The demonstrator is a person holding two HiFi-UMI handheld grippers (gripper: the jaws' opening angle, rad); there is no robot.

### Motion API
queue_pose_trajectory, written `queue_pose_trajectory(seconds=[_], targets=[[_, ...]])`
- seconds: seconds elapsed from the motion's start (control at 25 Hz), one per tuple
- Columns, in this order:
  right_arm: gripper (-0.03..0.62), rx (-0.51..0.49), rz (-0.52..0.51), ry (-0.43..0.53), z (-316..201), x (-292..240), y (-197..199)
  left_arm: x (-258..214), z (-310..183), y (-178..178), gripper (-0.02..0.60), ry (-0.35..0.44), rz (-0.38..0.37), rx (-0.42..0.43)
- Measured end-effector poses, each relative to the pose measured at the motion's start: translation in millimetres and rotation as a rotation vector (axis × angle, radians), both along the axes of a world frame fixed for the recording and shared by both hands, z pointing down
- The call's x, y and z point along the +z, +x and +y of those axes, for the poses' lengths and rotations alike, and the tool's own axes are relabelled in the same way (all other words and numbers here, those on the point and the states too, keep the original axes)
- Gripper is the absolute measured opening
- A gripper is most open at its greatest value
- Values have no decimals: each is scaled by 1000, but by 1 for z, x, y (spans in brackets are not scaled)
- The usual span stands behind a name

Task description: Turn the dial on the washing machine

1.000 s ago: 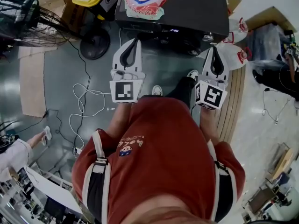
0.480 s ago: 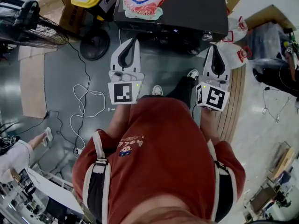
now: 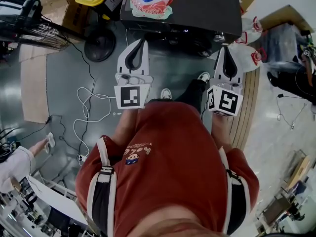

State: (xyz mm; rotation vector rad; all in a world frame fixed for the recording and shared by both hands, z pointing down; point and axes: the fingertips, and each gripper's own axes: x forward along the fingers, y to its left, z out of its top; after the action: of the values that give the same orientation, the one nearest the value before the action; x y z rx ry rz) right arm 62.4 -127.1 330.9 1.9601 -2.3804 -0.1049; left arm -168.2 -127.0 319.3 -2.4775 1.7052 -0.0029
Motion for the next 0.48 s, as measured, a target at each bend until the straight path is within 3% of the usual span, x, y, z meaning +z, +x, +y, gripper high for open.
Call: queue_pose_trajectory(seconds=[0.48], targets=[[8, -9, 17, -11, -4, 6, -2, 2, -4, 2, 9, 9, -10, 9]])
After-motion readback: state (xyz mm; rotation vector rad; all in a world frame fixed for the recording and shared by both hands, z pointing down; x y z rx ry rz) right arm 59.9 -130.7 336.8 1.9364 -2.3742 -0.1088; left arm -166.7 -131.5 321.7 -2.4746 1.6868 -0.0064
